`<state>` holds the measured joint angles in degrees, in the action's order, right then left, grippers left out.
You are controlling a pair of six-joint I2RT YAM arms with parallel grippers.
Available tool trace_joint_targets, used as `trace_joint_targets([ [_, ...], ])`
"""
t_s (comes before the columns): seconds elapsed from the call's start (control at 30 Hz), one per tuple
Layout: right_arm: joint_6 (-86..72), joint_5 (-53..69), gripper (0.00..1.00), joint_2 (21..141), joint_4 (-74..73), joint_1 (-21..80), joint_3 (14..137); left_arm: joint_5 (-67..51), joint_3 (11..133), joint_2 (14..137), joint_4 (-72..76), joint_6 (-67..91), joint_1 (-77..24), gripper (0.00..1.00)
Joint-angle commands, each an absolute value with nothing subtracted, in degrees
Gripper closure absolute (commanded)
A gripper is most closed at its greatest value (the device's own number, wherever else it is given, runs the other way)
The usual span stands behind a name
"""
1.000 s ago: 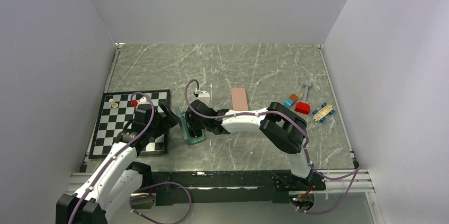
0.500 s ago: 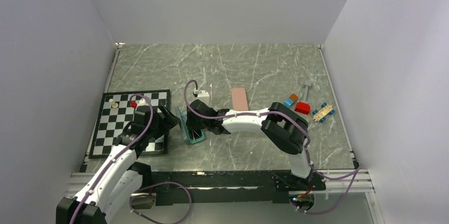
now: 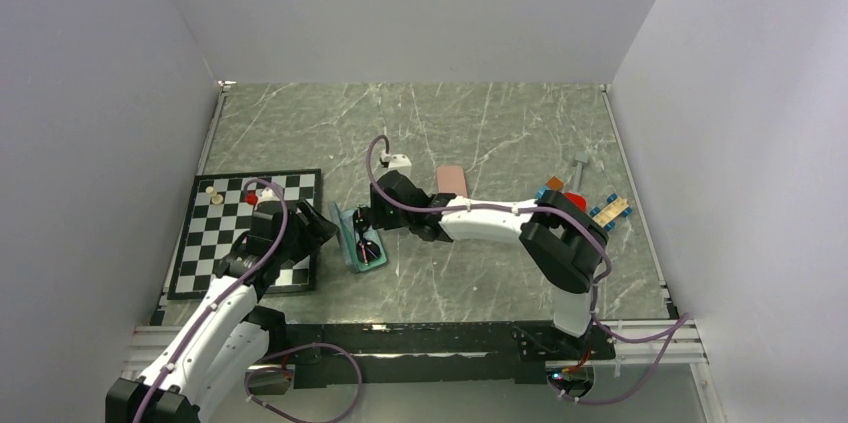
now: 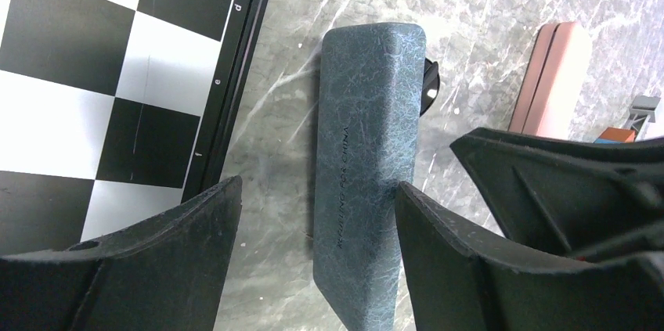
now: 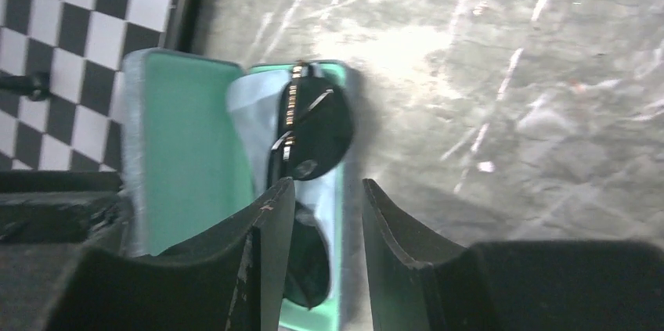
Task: Organize the sunglasses
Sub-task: Place the sunglasses in the sunglasses case, then close the case with sunglasses at the center of the board.
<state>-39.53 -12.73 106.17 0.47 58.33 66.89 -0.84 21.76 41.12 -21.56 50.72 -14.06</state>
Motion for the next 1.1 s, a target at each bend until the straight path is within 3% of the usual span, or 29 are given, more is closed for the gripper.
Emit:
trace_joint_targets([
  [0.0, -36.42, -9.65, 0.62, 107.43, 0.6, 56.34, 67.54, -2.7, 20.69, 42.24, -21.34, 50.53, -13.97, 0.25],
  [0.2, -33.74, -7.93, 0.7, 111.92, 2.98, 55.32, 70.05, -4.49, 21.02, 44.07, -19.0, 49.12, -13.97, 0.25],
  [0.57, -32.35, -6.38, 0.72, 117.25, 2.13, 55.02, 75.17, -5.79, 22.02, 47.66, -17.18, 47.22, -13.93, 0.26],
  [0.73, -33.1, -6.81, 0.62, 117.26, 3.28, 55.15, 74.83, -5.44, 22.16, 48.23, -17.35, 46.77, -13.97, 0.26],
  [1.07, -34.19, -8.84, 0.55, 116.73, 2.19, 55.55, 74.69, -5.05, 22.69, 47.99, -18.25, 46.28, -13.97, 0.26],
])
